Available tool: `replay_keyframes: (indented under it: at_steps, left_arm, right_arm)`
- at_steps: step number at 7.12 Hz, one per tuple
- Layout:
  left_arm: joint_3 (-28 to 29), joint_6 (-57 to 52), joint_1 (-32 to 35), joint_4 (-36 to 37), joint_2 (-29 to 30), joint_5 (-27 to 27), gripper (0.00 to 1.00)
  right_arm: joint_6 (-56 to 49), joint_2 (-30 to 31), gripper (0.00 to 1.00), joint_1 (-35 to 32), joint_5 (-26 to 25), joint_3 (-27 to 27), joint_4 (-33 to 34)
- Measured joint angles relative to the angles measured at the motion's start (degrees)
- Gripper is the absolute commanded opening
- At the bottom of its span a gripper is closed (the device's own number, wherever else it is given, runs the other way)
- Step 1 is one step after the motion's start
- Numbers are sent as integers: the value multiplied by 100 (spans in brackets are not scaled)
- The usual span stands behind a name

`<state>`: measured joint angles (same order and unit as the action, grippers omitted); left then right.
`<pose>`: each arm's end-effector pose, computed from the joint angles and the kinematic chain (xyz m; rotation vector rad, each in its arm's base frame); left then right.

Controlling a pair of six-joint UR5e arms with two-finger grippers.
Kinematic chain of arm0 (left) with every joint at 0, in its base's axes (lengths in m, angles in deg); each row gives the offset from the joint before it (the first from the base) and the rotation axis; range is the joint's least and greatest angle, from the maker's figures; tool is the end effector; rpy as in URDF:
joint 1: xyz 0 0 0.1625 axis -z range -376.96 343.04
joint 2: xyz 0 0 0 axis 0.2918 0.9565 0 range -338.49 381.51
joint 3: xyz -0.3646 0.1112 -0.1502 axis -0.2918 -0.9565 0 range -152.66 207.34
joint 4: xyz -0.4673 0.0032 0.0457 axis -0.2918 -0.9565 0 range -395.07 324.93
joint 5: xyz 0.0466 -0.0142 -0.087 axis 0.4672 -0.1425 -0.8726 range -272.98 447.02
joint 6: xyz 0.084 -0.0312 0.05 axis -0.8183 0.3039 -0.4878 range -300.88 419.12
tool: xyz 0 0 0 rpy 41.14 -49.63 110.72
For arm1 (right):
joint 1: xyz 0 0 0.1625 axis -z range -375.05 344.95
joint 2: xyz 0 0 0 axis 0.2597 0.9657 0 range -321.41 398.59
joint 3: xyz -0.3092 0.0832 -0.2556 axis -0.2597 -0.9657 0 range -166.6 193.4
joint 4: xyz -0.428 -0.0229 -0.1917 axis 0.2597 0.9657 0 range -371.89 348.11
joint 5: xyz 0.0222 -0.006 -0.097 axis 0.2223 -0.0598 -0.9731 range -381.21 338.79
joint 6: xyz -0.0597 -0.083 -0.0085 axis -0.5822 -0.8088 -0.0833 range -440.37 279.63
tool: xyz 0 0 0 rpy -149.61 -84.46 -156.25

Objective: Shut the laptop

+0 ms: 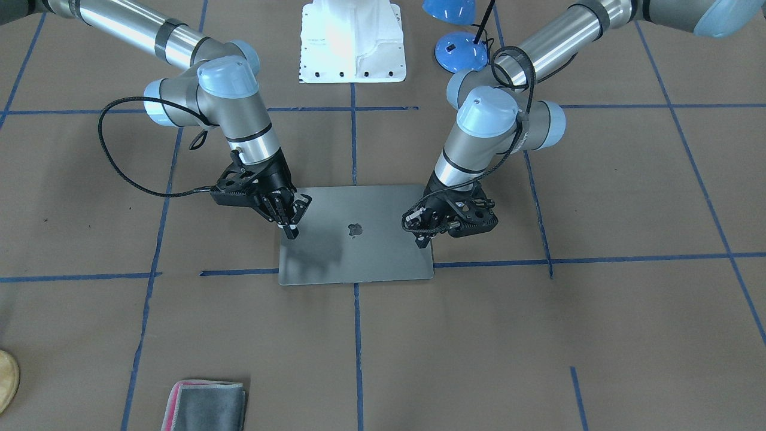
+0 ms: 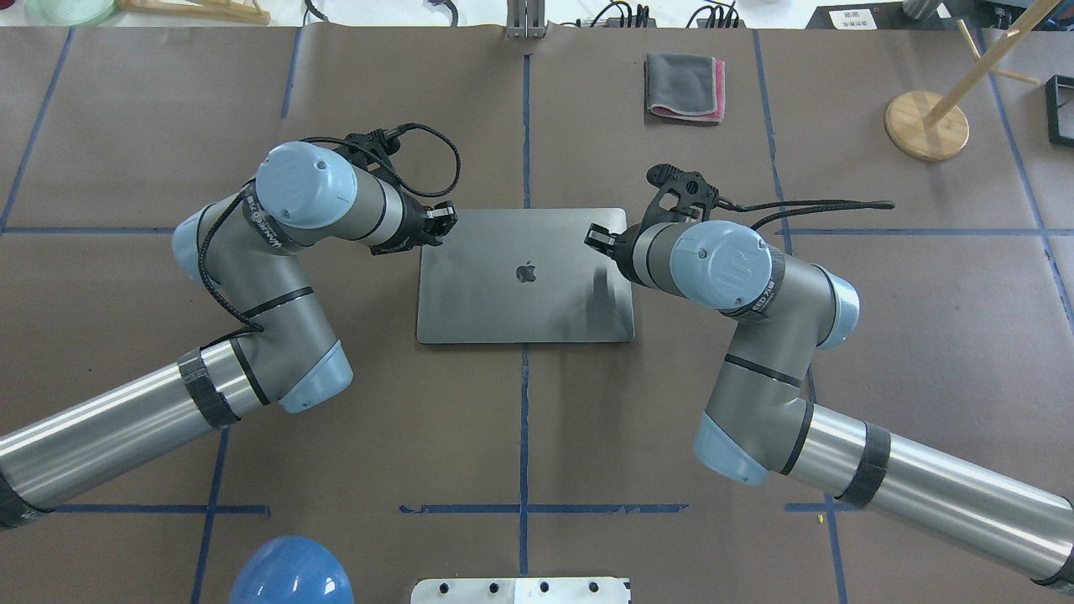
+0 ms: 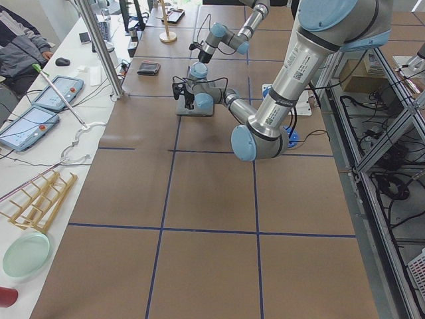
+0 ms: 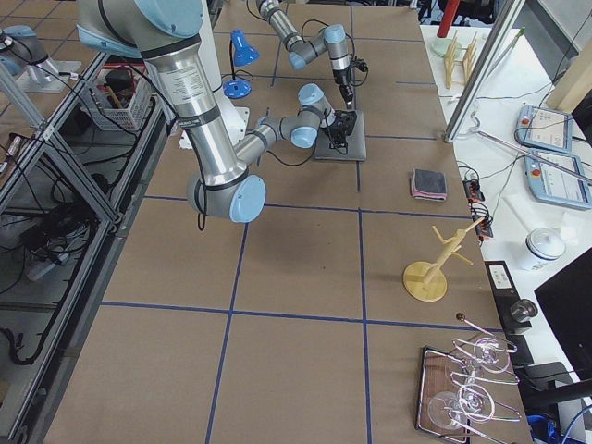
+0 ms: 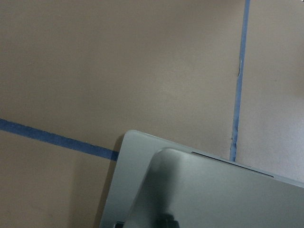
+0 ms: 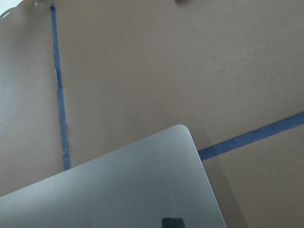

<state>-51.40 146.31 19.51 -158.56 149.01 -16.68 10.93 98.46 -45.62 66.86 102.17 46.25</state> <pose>0.5702 -0.5571 0.2526 0.1453 1.0573 -0.4067 -0.5658 -0.4930 0.2622 0.3012 -1.0315 0.5203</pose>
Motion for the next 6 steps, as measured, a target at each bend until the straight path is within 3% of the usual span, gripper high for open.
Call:
replay_keyframes:
  at_steps: [1, 2, 4, 6]
  left_arm:
    - [66, -16, -8, -2, 31, -16, 94]
    - [42, -51, -6, 17, 32, -46, 100]
    - [-321, -157, 24, 226, -163, -188, 100]
    - [-1343, -681, 61, 1365, -557, -552, 100]
  right_arm:
    - [5, -16, 99, 1, 78, -15, 6]
    - [-5, -32, 99, -6, 230, -11, 47]
    - [-314, -20, 99, -143, 802, 99, 571]
    - [-1267, 60, 99, -381, 1303, 660, 1675]
